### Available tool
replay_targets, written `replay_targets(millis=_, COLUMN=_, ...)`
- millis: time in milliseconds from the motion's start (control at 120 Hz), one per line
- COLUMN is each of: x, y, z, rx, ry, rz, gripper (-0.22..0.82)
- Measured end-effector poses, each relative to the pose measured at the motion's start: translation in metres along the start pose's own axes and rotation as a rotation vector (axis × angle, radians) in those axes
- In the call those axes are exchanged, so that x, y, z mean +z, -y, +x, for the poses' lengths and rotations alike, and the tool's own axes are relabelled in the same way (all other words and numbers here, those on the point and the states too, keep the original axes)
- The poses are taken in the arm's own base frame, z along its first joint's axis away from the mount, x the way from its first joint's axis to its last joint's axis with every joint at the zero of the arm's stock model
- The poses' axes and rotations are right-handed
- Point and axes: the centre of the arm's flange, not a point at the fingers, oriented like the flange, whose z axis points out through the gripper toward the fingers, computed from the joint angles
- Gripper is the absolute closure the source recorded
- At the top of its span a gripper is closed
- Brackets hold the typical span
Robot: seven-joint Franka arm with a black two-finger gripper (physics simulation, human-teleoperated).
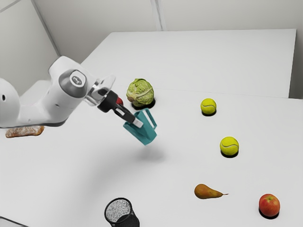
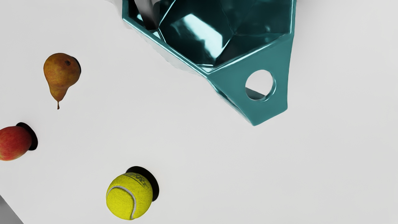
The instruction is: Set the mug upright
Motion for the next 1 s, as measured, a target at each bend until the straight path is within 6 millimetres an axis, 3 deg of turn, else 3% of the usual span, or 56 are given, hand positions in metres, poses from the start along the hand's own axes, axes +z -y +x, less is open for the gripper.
replay_targets(millis=100, x=-0.015, y=-0.002, z=0.012, rx=0.014, ry=0.096, rz=0.075, gripper=0.79)
replay_targets(millis=300, x=-0.027, y=-0.008, z=0.009, rx=-0.043, ry=0.244, rz=0.203, gripper=0.79)
replay_targets(millis=592, x=-0.013, y=-0.015, z=-0.021, rx=-0.144, ry=0.329, rz=0.374, gripper=0.79)
replay_targets(millis=1000, x=0.013, y=-0.009, z=-0.051, rx=-0.232, ry=0.235, rz=0.521, gripper=0.79)
